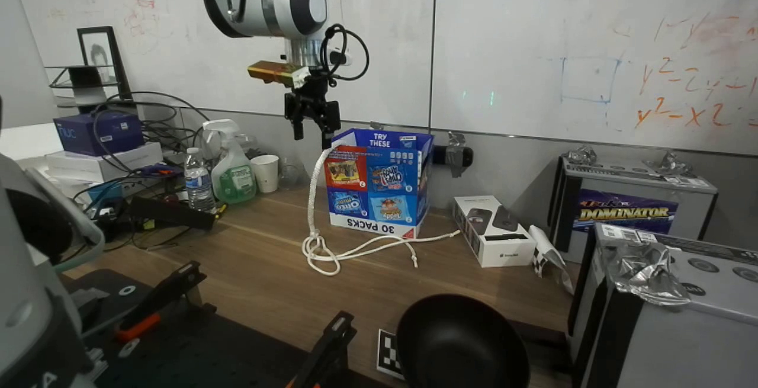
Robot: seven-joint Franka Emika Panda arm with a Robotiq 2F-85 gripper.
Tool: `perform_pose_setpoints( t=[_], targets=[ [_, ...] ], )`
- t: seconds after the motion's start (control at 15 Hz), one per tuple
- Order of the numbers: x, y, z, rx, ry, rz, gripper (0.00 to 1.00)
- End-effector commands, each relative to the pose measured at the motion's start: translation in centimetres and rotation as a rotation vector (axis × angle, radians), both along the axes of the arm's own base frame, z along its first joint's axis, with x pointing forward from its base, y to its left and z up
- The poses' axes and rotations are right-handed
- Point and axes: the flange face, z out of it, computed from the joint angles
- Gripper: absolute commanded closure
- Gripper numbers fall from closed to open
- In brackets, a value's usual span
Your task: Pick up the ropes from the table and put them in the box
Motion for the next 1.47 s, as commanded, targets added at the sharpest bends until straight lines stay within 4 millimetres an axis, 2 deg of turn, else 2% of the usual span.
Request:
perform_pose_setpoints(
  t=[0.0,0.2,0.47,0.53,0.6,1.0,1.2,1.33,1.4],
  targets=[
    [1.5,-0.2,-1.5,0.008,-0.027,0.031,0.0],
    [2.1,-0.6,-3.0,0.007,-0.016,0.034,0.0],
    [2.7,-0.8,-3.7,0.007,-0.013,0.033,0.0],
    [2.7,-0.9,-3.8,0.007,-0.009,0.034,0.1],
    [2.7,-1.0,-3.7,0.01,-0.005,0.032,0.26],
    [2.5,-1.0,-3.4,0.014,0.018,0.031,0.73],
    [2.3,-1.1,-3.2,0.011,0.028,0.026,0.94],
    [2.2,-1.2,-3.0,0.007,0.035,0.022,0.98],
    [2.3,-1.3,-2.6,0.008,0.04,0.016,0.97]
  ],
)
